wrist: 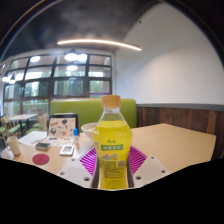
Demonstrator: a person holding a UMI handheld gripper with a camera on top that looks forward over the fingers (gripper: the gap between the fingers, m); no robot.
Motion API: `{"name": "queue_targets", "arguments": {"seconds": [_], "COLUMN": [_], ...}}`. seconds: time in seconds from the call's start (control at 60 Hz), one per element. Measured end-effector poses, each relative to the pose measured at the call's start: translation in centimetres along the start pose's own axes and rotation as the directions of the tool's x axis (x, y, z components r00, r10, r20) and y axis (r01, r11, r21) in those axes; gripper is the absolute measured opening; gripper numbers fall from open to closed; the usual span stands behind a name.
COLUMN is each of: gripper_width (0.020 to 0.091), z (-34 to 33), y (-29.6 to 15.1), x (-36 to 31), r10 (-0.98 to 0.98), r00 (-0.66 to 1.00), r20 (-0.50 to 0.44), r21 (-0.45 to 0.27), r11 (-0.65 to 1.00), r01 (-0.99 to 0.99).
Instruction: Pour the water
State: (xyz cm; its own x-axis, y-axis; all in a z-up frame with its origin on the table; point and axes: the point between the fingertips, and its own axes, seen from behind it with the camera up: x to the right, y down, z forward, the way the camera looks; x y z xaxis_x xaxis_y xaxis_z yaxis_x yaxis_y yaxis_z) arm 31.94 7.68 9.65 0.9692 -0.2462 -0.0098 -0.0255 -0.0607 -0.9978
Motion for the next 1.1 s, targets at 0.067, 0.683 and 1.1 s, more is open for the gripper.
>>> {"name": "queue_targets", "arguments": {"seconds": [0.067,0.683,1.1], "gripper_width": [0.0357,0.0268,0.0270], "z": [0.4,-2.4,-0.4], "y": [0.0,-13.6,-8.0], "x": [-0.2,-29.1,-38.9], "r10": [0.007,-0.972,-0.713], "r00": [1.000,0.167,-0.625], "r20": [0.004,-0.165,-0.317], "r21": [0.010,0.220,0.154], "r11": [1.000,0.129,-0.689], "r01": [-0.007,0.967,0.708]}}
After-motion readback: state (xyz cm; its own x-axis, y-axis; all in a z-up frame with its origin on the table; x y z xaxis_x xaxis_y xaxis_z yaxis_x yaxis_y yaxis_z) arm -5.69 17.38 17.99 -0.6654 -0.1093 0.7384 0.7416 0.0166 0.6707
